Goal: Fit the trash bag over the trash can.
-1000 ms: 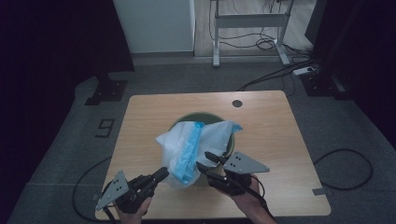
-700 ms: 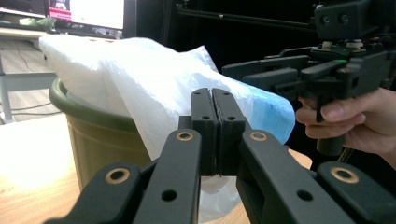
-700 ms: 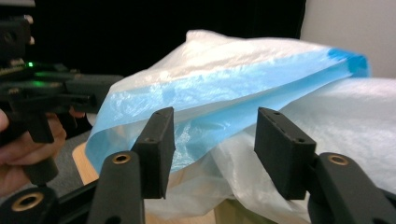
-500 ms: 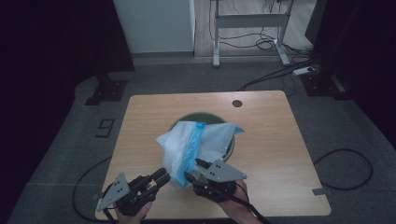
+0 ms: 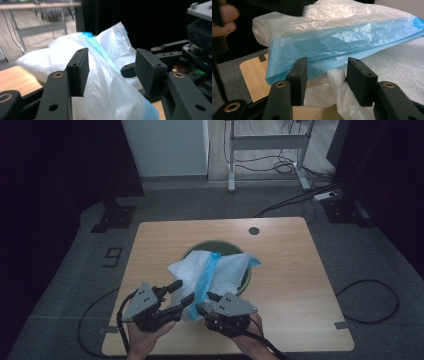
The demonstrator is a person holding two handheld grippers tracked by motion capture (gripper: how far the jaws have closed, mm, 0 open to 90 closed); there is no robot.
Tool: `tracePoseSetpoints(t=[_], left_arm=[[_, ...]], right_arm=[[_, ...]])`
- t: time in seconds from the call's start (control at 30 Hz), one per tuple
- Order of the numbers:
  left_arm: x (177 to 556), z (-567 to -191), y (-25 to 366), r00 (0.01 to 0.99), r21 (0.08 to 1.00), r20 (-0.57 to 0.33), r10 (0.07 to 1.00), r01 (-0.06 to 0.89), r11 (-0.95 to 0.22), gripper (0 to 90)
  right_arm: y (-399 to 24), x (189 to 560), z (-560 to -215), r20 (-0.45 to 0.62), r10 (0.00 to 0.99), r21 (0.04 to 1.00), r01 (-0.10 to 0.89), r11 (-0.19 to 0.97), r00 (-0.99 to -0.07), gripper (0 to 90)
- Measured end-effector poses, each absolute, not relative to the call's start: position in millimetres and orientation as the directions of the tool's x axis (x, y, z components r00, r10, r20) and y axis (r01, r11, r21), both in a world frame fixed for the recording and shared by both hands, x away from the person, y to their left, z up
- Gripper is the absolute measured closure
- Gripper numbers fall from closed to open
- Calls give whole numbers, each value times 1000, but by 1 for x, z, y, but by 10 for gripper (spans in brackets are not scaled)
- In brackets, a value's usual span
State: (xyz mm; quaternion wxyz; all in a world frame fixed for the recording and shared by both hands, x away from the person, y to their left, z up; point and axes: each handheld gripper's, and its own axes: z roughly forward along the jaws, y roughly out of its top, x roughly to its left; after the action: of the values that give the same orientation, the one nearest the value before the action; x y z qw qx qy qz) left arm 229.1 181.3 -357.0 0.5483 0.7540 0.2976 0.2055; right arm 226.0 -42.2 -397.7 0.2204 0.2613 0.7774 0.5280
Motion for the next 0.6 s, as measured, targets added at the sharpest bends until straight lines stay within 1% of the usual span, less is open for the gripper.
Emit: tracePoseSetpoints(t=[0.13,0.2,0.3,0.37,0.4,0.43,0.47,0.6], left_arm=[[240,-359,173,717,926,-16,696,274,-261,487],[242,-363,172,706,926,-28,708,285,-248,556],[243,-368,174,694,925,-52,718,305,-228,713],[244,-370,177,699,926,-71,712,312,-213,785],[244,-370,178,701,928,-75,709,310,-208,842],[244,-371,180,706,932,-79,703,303,-199,875],[243,-370,181,710,938,-81,700,292,-188,895],[239,-367,189,736,962,-110,668,249,-116,897]], right_arm=[[-43,226,-399,-63,640,938,174,300,-766,510],[-44,226,-399,-64,640,938,173,300,-766,510],[-45,226,-399,-64,642,939,172,298,-764,513],[-46,226,-399,-66,642,939,170,299,-764,516],[-46,225,-399,-66,642,939,171,299,-764,517],[-46,225,-399,-65,642,939,171,299,-764,518],[-47,225,-399,-64,642,939,172,298,-764,519],[-48,225,-399,-58,645,942,172,288,-762,518]])
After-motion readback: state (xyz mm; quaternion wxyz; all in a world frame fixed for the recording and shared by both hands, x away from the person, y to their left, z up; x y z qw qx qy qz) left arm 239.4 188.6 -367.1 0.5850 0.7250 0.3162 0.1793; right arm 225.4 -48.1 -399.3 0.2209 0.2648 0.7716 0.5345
